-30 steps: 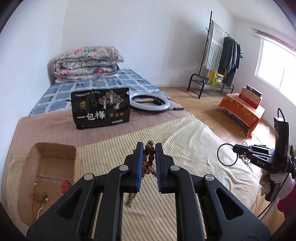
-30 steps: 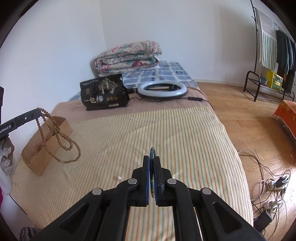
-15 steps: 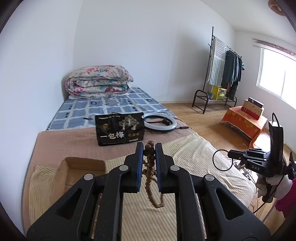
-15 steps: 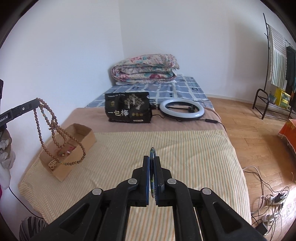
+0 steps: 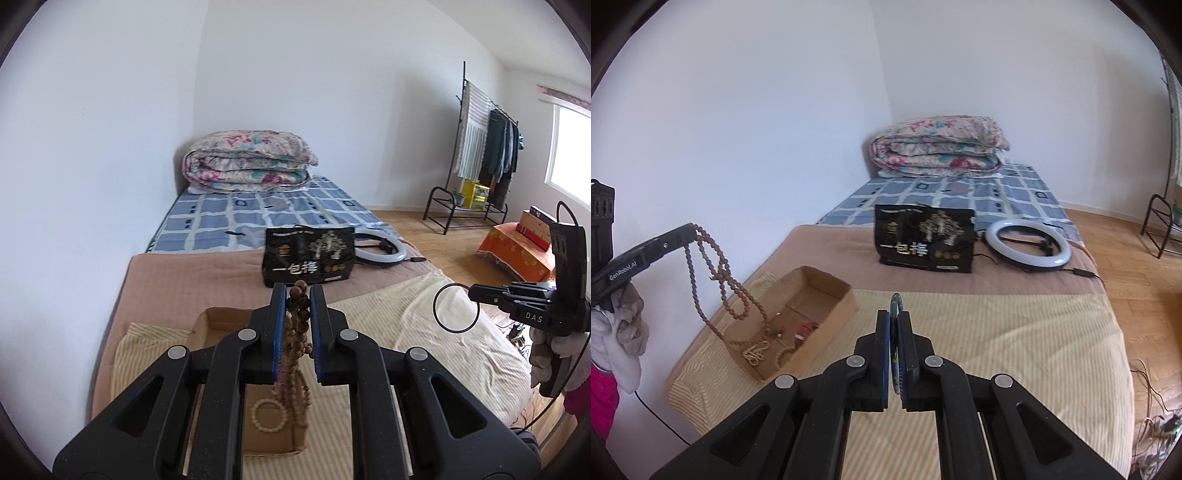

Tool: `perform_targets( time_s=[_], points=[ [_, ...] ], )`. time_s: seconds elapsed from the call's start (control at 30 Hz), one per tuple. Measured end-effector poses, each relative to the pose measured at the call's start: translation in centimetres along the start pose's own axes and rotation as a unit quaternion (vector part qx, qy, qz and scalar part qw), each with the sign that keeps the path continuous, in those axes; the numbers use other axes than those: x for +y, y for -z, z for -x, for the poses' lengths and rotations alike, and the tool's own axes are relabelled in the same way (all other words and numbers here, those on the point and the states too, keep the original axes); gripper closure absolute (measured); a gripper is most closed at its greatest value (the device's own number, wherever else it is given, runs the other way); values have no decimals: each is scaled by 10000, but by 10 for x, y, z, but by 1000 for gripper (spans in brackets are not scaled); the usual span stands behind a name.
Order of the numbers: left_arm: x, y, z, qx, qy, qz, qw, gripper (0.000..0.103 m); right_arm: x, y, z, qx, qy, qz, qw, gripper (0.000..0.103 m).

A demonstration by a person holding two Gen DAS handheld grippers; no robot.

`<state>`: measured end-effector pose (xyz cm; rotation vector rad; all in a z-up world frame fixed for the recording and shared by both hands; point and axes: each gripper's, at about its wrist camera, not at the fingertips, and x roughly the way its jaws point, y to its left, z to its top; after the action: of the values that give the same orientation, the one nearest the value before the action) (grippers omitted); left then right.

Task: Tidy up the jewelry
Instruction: 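Lift the mala and bangle off the bed toward the box with both tools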

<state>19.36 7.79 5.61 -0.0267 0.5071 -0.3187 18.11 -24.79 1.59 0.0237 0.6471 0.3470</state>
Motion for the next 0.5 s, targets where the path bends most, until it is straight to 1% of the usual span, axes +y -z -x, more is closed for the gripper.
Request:
perform_targets(
  time_s=[0.23, 0.5],
  points=[
    [35, 3, -21, 99, -161, 137, 9997, 92, 35, -24, -47, 135, -323, 160, 9993, 102],
    [66, 8, -66, 254, -308, 269, 9988, 92, 66, -39, -109, 386, -576, 254, 9973, 102]
  ],
)
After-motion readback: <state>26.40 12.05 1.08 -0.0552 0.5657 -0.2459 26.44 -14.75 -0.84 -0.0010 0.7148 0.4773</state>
